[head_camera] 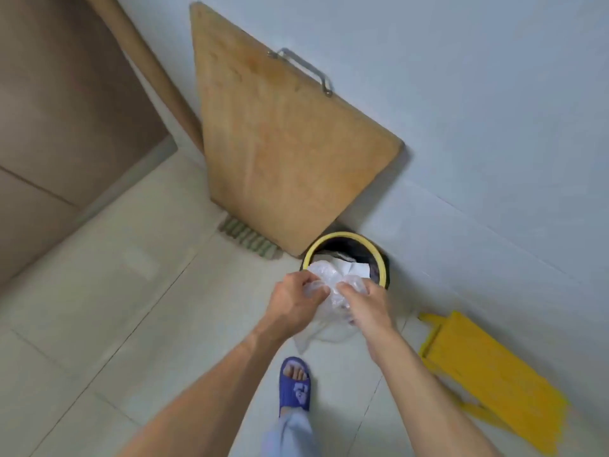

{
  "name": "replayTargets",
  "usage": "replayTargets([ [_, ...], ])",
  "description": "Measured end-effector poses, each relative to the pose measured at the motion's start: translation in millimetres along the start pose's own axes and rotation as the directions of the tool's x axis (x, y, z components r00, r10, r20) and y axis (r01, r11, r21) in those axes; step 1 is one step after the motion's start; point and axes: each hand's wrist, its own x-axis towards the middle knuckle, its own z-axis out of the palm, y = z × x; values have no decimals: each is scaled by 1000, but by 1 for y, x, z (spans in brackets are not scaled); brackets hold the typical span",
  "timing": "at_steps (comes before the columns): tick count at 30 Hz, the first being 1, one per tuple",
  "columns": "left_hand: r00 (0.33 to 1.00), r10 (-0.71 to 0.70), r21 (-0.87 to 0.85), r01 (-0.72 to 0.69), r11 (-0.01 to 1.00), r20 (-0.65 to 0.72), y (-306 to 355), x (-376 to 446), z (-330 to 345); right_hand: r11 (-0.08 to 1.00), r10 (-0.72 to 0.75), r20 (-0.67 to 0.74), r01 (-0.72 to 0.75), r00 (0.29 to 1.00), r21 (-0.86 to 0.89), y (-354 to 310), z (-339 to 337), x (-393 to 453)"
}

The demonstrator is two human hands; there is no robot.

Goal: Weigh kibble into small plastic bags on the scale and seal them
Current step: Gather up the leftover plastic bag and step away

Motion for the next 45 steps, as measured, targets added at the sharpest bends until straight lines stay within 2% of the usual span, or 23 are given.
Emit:
replayTargets([
  [7,996,-38,69,32,997,83,-41,116,90,998,37,-111,-43,993,-49,59,-13,133],
  [11,998,-36,120,30,992,48,-56,151,106,995,39,-135,-51,990,-87,68,-6,175],
  [14,998,-68,196,68,978,-6,-64,153,102,976,-37,-65,22,997,-215,66,-5,175],
  [18,999,-35,365,40,930,-21,-56,120,75,904,-137,-9,121,991,-411,55,-5,149],
  [22,988,136,589,-67,806,-73,-36,69,26,795,-305,58,287,951,-534,14,3,110],
  [24,970,217,667,-89,740,-111,-26,41,-6,678,-463,105,428,880,-598,-21,12,82],
  [27,912,340,758,-53,650,-228,-9,-5,-59,437,-684,217,630,696,-642,-79,27,29],
  [31,843,401,784,38,620,-359,17,-67,-125,171,-829,319,752,459,-636,-146,50,-43],
  [36,687,461,731,153,665,-563,36,-158,-201,-39,-890,403,848,211,-529,-213,89,-146],
  [41,530,450,642,257,722,-718,24,-256,-264,-218,-870,493,889,11,-403,-235,138,-265],
  [45,409,414,555,329,764,-813,-3,-344,-300,-335,-827,550,888,-117,-315,-233,174,-363],
])
